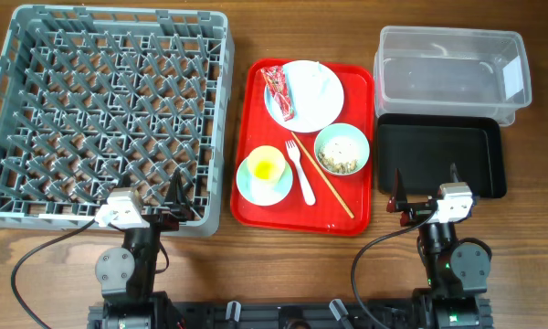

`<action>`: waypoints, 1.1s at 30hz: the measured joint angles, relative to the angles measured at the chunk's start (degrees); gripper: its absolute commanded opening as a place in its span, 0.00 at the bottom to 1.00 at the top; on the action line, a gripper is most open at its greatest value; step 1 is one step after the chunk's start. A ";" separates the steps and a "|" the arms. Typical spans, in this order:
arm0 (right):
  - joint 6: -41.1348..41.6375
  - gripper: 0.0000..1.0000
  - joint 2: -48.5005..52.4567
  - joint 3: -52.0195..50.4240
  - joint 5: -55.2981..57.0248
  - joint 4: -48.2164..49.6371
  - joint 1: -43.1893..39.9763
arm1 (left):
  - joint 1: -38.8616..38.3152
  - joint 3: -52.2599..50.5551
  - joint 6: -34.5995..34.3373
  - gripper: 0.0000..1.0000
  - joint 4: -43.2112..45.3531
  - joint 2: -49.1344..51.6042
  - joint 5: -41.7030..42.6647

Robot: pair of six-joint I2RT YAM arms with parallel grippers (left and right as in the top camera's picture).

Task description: Sort waste into correct bins and load items into the dishwasher rack

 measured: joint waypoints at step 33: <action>6.60 1.00 0.00 0.00 -1.49 -1.03 0.00 | 0.00 0.44 -1.38 1.00 -0.68 0.13 0.00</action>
